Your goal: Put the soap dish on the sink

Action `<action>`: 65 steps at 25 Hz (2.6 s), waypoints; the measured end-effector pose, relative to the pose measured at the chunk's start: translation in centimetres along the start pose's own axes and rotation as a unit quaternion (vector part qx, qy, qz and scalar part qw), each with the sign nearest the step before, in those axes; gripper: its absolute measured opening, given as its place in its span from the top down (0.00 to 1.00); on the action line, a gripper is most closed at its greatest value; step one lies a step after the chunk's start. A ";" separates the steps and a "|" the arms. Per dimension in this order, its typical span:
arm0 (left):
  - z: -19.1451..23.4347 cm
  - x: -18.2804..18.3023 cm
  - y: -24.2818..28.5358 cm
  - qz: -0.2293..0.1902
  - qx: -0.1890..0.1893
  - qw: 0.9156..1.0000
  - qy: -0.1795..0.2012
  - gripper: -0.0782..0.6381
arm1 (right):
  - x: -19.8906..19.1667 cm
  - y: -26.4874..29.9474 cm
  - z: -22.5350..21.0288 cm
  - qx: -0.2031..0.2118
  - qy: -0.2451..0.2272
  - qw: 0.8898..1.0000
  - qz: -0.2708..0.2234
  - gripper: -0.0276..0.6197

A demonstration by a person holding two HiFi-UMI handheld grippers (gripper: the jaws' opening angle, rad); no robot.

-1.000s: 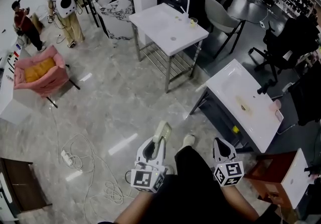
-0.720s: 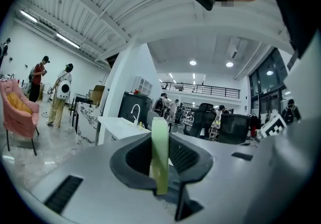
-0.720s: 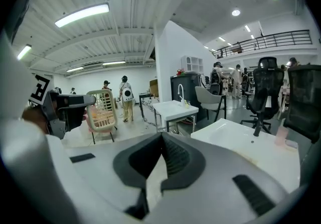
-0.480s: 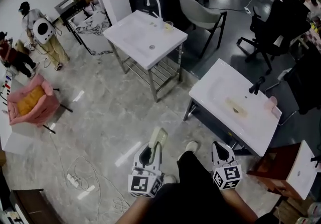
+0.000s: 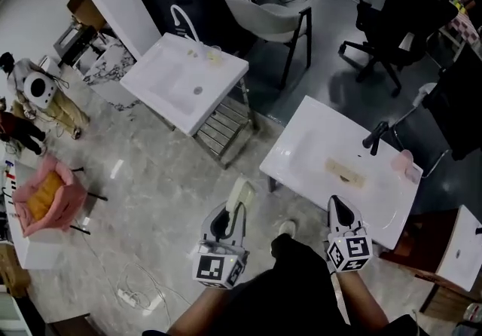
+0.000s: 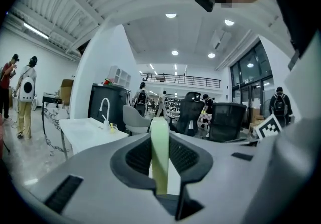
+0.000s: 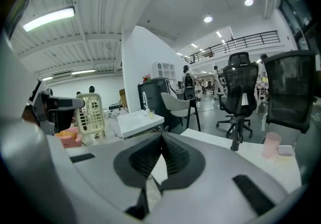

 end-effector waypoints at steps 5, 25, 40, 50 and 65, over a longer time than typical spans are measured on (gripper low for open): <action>-2.8 2.1 6.8 0.009 -0.041 0.999 0.026 0.79 | 1.3 2.4 -5.8 -0.023 0.040 0.999 -0.008 0.96; -4.9 1.0 17.4 0.055 -0.075 0.995 0.035 0.79 | 4.0 7.4 -10.7 -0.016 0.037 0.999 -0.007 0.96; -2.8 -1.4 23.9 0.104 -0.148 0.984 0.001 0.79 | 3.9 8.0 -10.2 -0.040 0.041 0.998 0.013 0.96; 0.6 -3.9 34.2 0.150 -0.230 0.961 -0.015 0.79 | 6.2 13.9 -10.3 -0.112 0.040 0.992 0.031 0.96; 3.2 -7.4 47.7 0.238 -0.344 0.908 -0.017 0.79 | 9.1 22.4 -11.9 -0.224 0.105 0.969 0.024 0.96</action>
Point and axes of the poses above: the fingertips, and each gripper's own axes: y forward along the fingers, z to its left, x out of its top, the point moved 5 cm from there along -y, backward along the fingers, and after that the axes turned 4 degrees about y, right-handed, at the moved point
